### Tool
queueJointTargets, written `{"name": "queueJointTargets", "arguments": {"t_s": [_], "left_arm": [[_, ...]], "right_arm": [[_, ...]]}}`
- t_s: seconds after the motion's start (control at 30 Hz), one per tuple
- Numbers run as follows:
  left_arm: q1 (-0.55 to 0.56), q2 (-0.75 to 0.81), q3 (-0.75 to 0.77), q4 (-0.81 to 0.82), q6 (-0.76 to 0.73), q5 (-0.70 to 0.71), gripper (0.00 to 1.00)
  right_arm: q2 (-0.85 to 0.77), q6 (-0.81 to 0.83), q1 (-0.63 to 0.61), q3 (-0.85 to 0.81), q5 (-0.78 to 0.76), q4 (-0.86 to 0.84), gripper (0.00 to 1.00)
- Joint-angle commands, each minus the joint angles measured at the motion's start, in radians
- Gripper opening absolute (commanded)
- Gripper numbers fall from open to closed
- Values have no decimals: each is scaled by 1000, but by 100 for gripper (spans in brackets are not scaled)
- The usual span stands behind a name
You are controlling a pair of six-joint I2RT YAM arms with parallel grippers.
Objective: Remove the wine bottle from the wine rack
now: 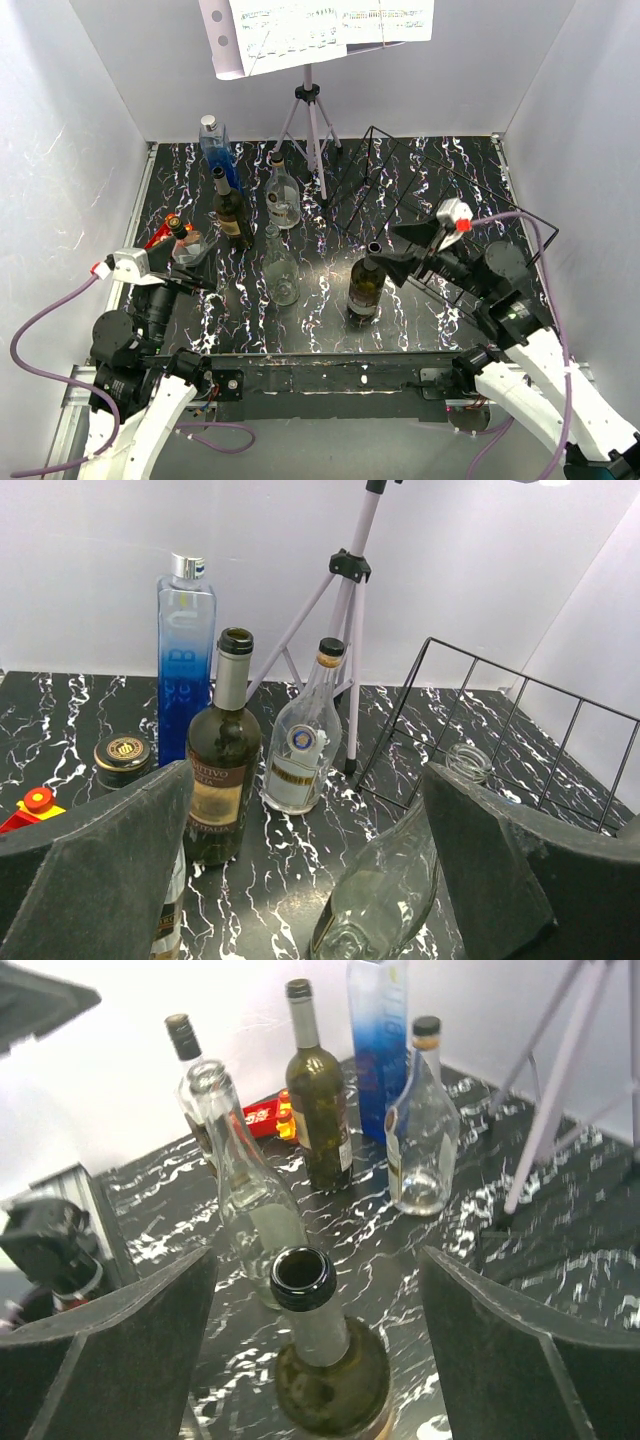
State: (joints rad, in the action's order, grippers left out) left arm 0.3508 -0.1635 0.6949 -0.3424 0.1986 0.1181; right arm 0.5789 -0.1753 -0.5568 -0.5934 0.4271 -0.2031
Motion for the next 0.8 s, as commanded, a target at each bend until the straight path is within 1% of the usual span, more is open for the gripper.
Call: {"name": "queueJointTargets", "arguments": {"t_s": [0.0, 0.07, 0.13, 0.17, 0.2, 0.23, 0.33, 0.47, 0.57, 0.67, 0.77], "left_arm": [[10, -51, 8, -12, 16, -57, 98], [10, -65, 26, -17, 28, -95, 98], [10, -85, 58, -36, 39, -118, 98], [10, -96, 72, -58, 50, -159, 98], [10, -106, 92, -81, 67, -169, 98], [10, -113, 101, -101, 76, -181, 98], [10, -111, 114, -135, 108, -234, 98], [10, -111, 126, -187, 194, -264, 98], [10, -114, 146, -202, 243, -328, 98], [10, -114, 166, -198, 277, -370, 98], [10, -137, 179, -201, 288, -386, 98]], "right_arm": [[35, -157, 0, -257, -215, 562, 89], [55, -193, 0, -346, -286, 739, 91], [47, -225, 0, -396, -350, 848, 96], [32, -240, 0, -405, -396, 882, 98], [16, -265, 0, -408, -421, 905, 98], [1, -285, -2, -413, -483, 935, 98], [-34, -331, 0, -436, -542, 1024, 98], [-48, -391, 0, -477, -591, 1129, 98], [-42, -406, 0, -516, -620, 1188, 98], [-39, -412, 0, -536, -619, 1212, 98], [-63, -420, 0, -523, -607, 1199, 98]]}}
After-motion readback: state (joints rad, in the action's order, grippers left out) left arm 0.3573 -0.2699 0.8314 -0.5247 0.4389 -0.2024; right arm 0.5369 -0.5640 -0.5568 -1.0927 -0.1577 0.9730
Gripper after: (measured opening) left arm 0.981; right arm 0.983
